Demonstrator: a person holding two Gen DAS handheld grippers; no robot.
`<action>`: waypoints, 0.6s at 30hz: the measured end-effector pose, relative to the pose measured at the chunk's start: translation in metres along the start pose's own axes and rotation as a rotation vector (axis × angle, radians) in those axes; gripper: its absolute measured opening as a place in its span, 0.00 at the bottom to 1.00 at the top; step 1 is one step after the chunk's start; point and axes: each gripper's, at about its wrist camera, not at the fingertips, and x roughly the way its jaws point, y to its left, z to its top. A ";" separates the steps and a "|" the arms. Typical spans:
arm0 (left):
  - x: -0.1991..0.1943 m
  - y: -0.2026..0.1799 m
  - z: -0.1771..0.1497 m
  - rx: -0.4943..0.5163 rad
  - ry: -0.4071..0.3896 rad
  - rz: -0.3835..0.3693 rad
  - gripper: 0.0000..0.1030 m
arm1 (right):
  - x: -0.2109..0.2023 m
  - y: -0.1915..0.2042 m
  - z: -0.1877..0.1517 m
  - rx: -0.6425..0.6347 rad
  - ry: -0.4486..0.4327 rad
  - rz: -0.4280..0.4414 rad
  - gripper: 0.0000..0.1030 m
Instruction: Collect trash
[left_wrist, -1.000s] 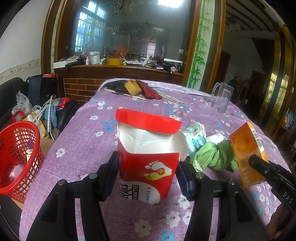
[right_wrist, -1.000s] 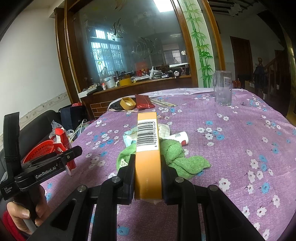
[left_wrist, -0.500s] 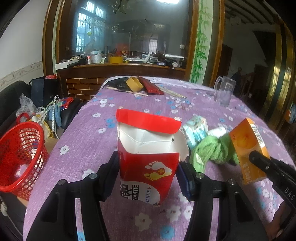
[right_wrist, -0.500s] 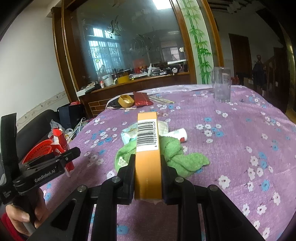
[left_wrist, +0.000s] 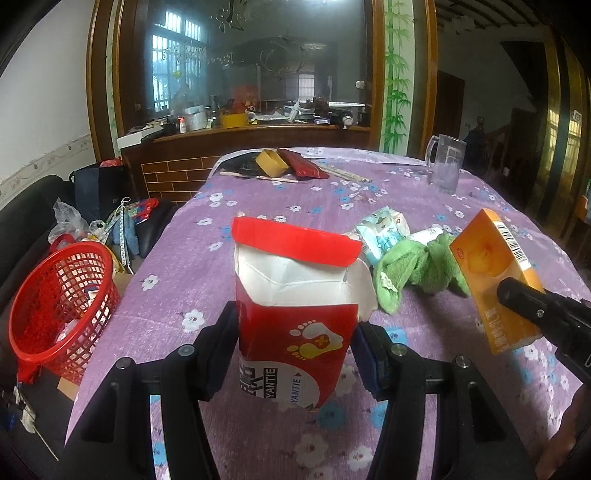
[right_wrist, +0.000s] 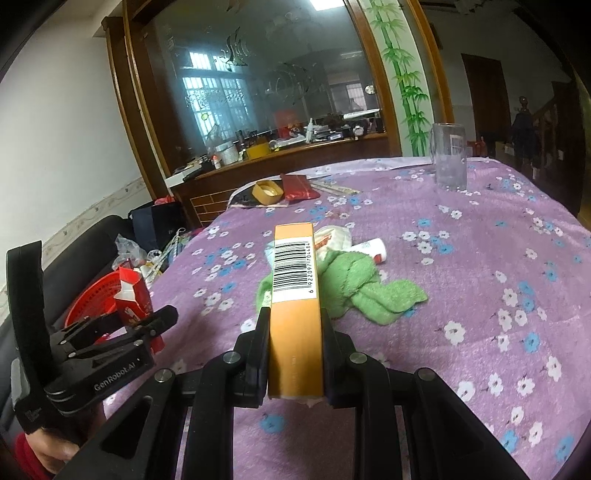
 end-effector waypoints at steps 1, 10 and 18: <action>-0.002 0.000 0.001 0.000 -0.001 0.003 0.54 | -0.002 0.003 0.000 -0.010 -0.003 -0.001 0.24; -0.015 0.002 0.006 -0.007 -0.012 0.015 0.54 | -0.018 0.021 -0.004 -0.044 -0.009 0.019 0.24; -0.022 0.010 0.008 -0.025 -0.009 0.028 0.54 | -0.022 0.035 -0.005 -0.064 0.003 0.041 0.24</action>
